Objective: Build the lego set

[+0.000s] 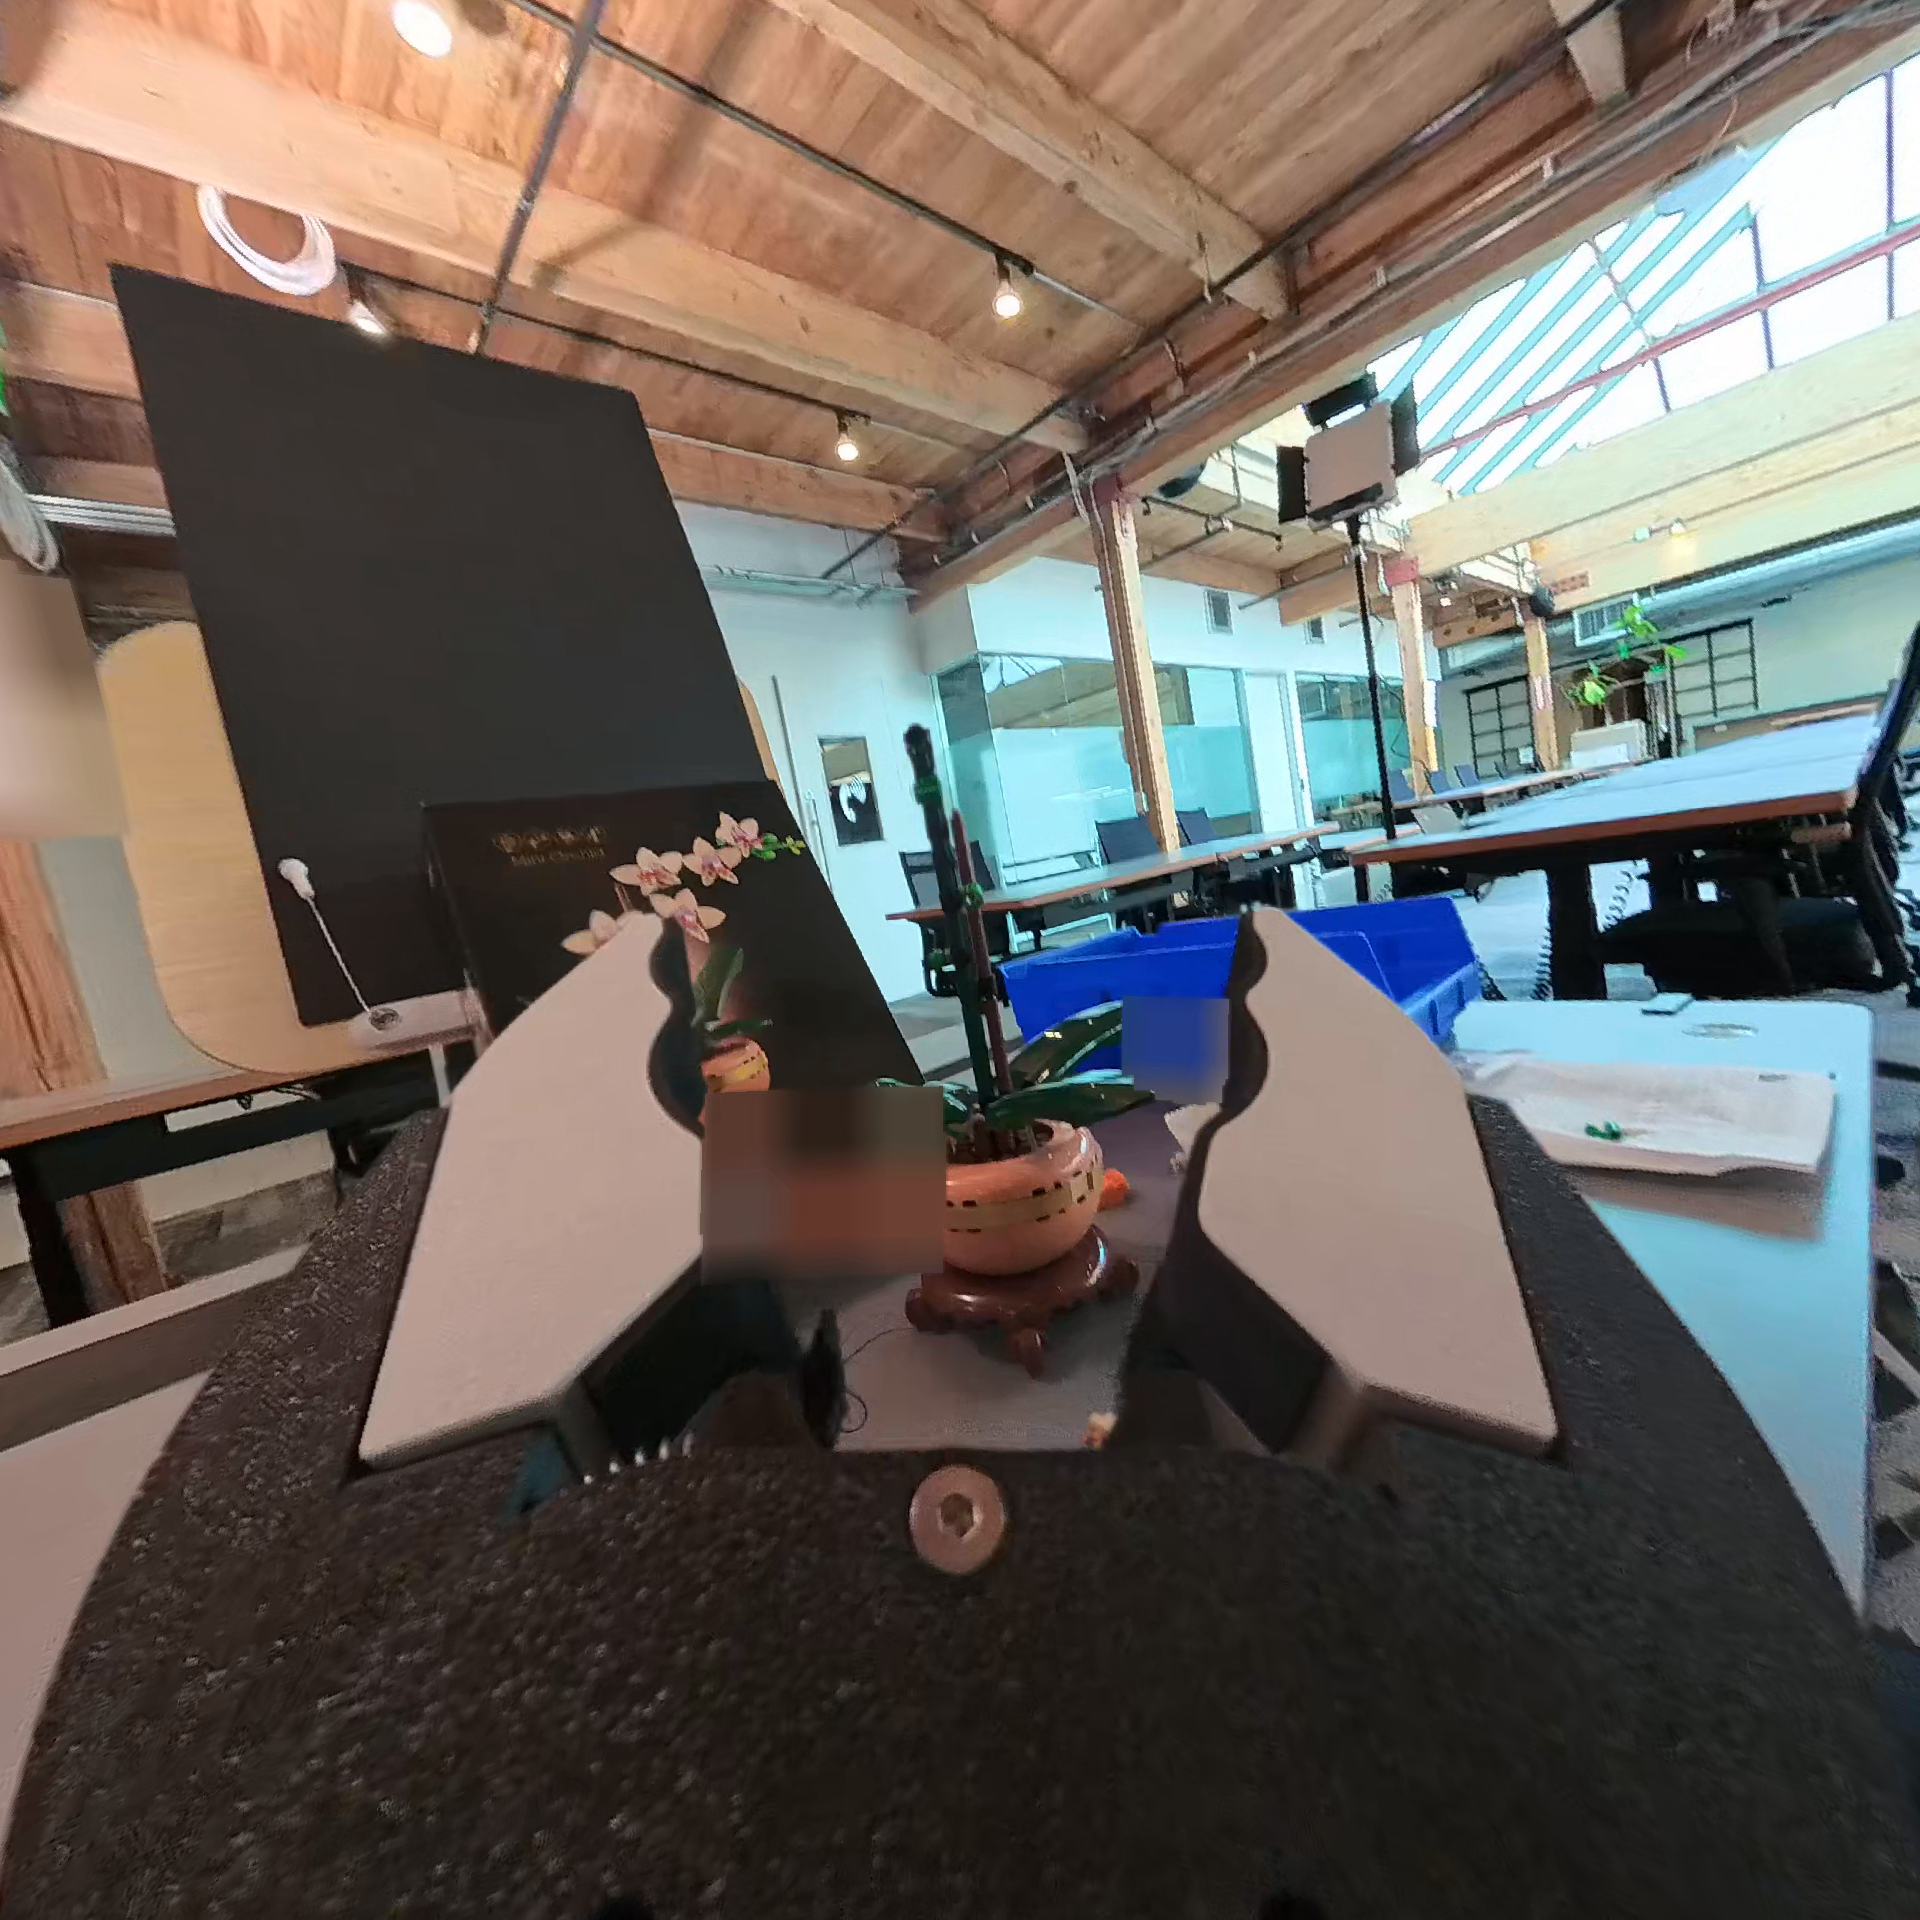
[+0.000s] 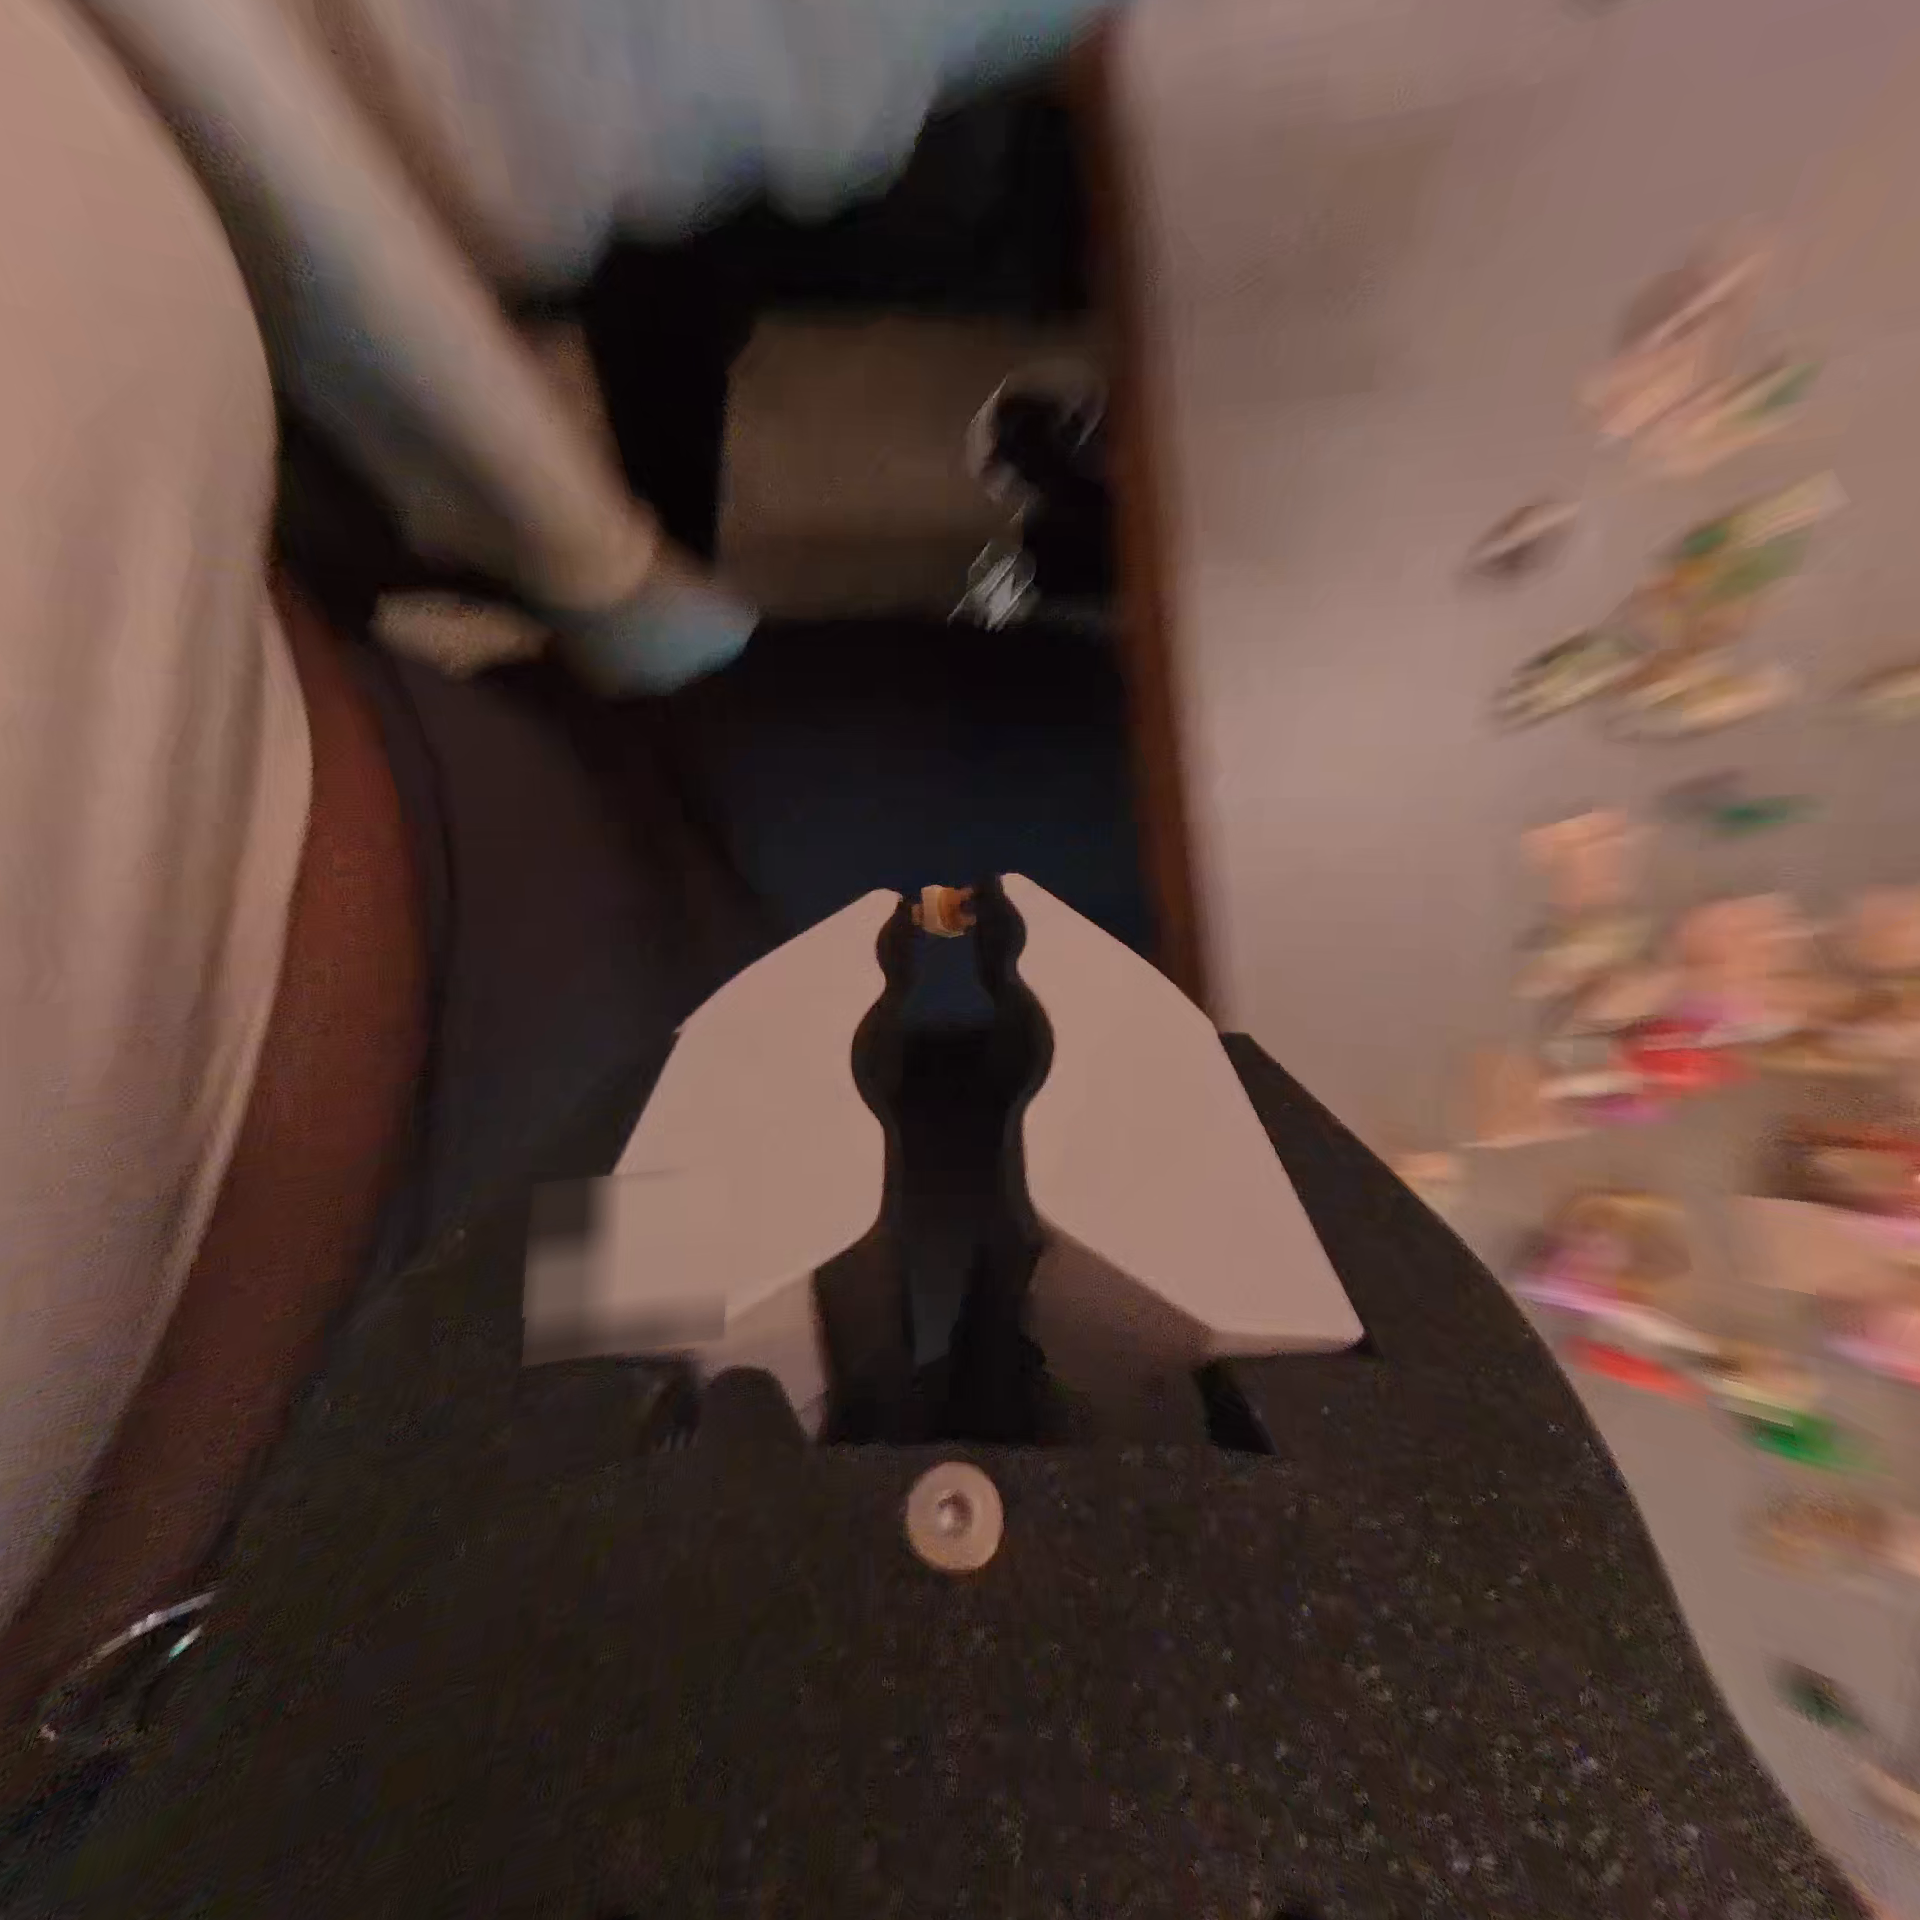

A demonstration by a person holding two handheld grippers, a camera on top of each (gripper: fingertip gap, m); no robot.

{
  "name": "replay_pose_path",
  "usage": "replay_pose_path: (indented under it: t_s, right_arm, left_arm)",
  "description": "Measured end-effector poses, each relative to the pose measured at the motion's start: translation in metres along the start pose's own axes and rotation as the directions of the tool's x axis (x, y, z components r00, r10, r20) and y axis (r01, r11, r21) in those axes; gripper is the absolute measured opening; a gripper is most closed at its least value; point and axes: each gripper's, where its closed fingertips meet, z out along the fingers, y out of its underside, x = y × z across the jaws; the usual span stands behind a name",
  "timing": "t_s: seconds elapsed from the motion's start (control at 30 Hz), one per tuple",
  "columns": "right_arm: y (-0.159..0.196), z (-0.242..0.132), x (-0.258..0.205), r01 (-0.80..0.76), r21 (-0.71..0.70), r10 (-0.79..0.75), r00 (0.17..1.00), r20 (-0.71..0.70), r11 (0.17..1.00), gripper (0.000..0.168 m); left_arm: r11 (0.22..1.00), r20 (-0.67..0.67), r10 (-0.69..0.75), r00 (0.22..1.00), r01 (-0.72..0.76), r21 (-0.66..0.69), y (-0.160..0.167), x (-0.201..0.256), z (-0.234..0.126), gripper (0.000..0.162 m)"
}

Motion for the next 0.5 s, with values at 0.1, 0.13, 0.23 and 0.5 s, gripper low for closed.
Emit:
replay_pose_path:
  t_s: [0.1,0.13,0.23,0.5]
  right_arm:
    - [-0.058,-0.048,0.069,0.013,0.204,0.039,0.968,-0.247,0.979,0.011]
    - [-0.064,-0.055,0.094,0.024,0.223,0.050,0.945,-0.324,0.975,0.011]
    - [-0.042,-0.041,0.153,-0.031,0.112,0.079,0.889,-0.452,0.993,0.013]
    - [-0.039,-0.058,0.192,-0.051,0.334,0.242,0.792,-0.561,0.941,0.067]
  left_arm:
    - [1.000,0.011,0.008,1.000,-0.008,-0.024,0.004,-0.004,0.000,0.097]
    - [1.000,0.017,0.010,1.000,-0.010,-0.028,0.004,-0.006,0.000,0.096]
    - [0.999,0.044,0.011,0.999,-0.009,-0.040,0.004,-0.015,-0.003,0.084]
    - [0.995,0.119,0.001,0.993,-0.012,0.095,-0.017,-0.034,-0.019,0.022]
